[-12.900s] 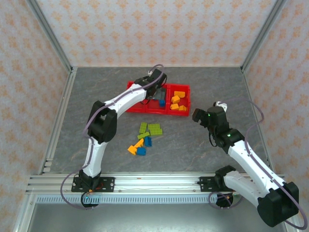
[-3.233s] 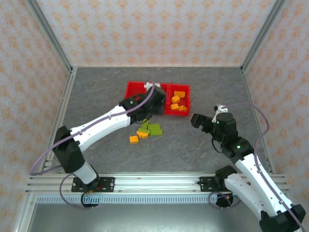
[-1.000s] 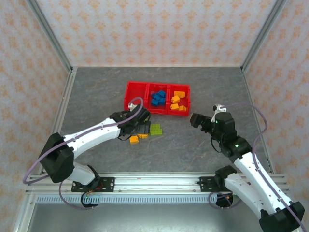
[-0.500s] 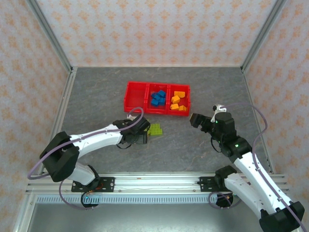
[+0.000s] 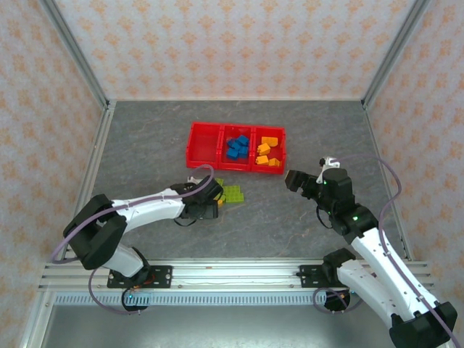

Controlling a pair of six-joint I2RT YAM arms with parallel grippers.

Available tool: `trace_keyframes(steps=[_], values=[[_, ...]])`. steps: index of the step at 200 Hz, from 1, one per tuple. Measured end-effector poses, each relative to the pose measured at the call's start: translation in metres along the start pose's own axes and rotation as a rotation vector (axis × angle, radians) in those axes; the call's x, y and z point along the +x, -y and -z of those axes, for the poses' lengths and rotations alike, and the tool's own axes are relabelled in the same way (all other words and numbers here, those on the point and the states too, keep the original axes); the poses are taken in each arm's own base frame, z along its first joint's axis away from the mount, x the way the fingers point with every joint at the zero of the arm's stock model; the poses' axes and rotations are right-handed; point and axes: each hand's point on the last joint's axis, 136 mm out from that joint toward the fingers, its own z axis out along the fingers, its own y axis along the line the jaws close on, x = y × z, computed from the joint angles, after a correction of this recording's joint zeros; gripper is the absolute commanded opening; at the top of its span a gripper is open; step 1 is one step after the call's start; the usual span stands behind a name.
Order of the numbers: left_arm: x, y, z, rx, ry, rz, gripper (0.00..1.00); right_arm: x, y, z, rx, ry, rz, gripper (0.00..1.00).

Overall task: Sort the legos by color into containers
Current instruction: Pick up the lego from the middle-left of the table.

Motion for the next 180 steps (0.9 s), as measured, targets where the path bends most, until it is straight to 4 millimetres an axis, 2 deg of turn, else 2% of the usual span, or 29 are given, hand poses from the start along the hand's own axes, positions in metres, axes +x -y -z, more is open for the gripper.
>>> trace_keyframes(steps=[43, 76, 116, 147, 166, 180], values=[[0.000, -0.011, -0.008, -0.009, -0.011, 0.055, 0.53, 0.000, 0.000, 0.000, 0.000, -0.001, 0.000, 1.00], [-0.006, -0.013, -0.010, 0.001, 0.010, 0.080, 0.33, 0.001, 0.000, -0.001, 0.002, -0.004, 0.000, 1.00], [-0.010, -0.011, -0.011, 0.020, 0.042, 0.069, 0.28, 0.001, 0.000, -0.001, 0.002, -0.004, 0.000, 1.00], [-0.012, -0.012, -0.009, 0.017, 0.057, 0.066, 0.27, 0.001, 0.001, -0.001, 0.004, -0.006, 0.000, 1.00], [-0.019, -0.013, 0.006, 0.019, 0.088, 0.069, 0.27, 0.001, 0.001, -0.001, 0.004, -0.006, 0.000, 1.00], [-0.035, -0.007, 0.026, 0.045, 0.138, 0.081, 0.27, 0.001, 0.001, -0.001, 0.004, -0.005, 0.000, 1.00]])
